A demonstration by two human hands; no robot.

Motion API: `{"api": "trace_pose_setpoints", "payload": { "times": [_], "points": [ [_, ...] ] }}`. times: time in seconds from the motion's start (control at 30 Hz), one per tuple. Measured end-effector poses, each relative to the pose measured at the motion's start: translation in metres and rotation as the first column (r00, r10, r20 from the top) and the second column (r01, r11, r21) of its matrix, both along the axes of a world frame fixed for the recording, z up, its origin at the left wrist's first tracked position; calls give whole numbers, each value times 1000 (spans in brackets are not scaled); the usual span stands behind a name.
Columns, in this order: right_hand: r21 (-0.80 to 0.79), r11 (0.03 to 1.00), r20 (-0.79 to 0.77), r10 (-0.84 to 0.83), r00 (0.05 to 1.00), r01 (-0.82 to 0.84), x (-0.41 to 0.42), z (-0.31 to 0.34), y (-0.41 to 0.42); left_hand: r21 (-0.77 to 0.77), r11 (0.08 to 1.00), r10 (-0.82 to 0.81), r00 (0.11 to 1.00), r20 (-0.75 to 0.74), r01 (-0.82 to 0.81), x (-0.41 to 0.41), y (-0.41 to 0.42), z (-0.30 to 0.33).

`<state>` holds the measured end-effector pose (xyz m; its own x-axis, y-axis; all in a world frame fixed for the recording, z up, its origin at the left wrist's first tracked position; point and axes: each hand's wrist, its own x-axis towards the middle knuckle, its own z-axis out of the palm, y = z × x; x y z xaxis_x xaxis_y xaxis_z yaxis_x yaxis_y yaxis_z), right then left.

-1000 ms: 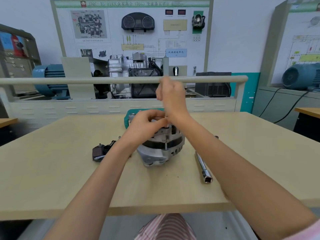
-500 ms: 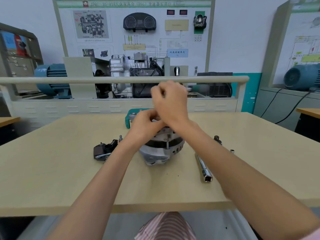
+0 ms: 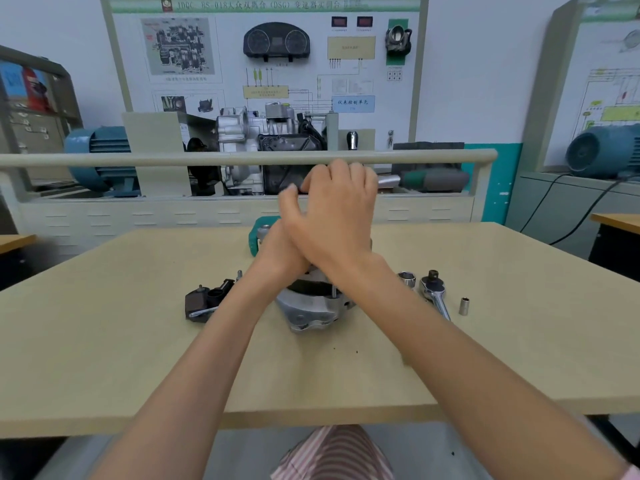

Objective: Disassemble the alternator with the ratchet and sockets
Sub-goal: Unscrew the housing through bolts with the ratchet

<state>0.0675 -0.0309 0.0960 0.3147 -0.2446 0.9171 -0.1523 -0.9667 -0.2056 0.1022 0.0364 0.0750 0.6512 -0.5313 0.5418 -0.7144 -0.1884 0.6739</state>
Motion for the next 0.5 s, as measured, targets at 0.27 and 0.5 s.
{"api": "trace_pose_setpoints", "payload": {
  "times": [0.27, 0.5],
  "points": [
    [581, 104, 517, 720, 464, -808, -5, 27, -29, -67, 991, -126, 974, -191, 115, 5, 1, -6],
    [-15, 998, -4, -57, 998, 57, -3, -7, -3, 8, 999, 36, 998, -60, -36, 2, -2, -2]
  ]
}}
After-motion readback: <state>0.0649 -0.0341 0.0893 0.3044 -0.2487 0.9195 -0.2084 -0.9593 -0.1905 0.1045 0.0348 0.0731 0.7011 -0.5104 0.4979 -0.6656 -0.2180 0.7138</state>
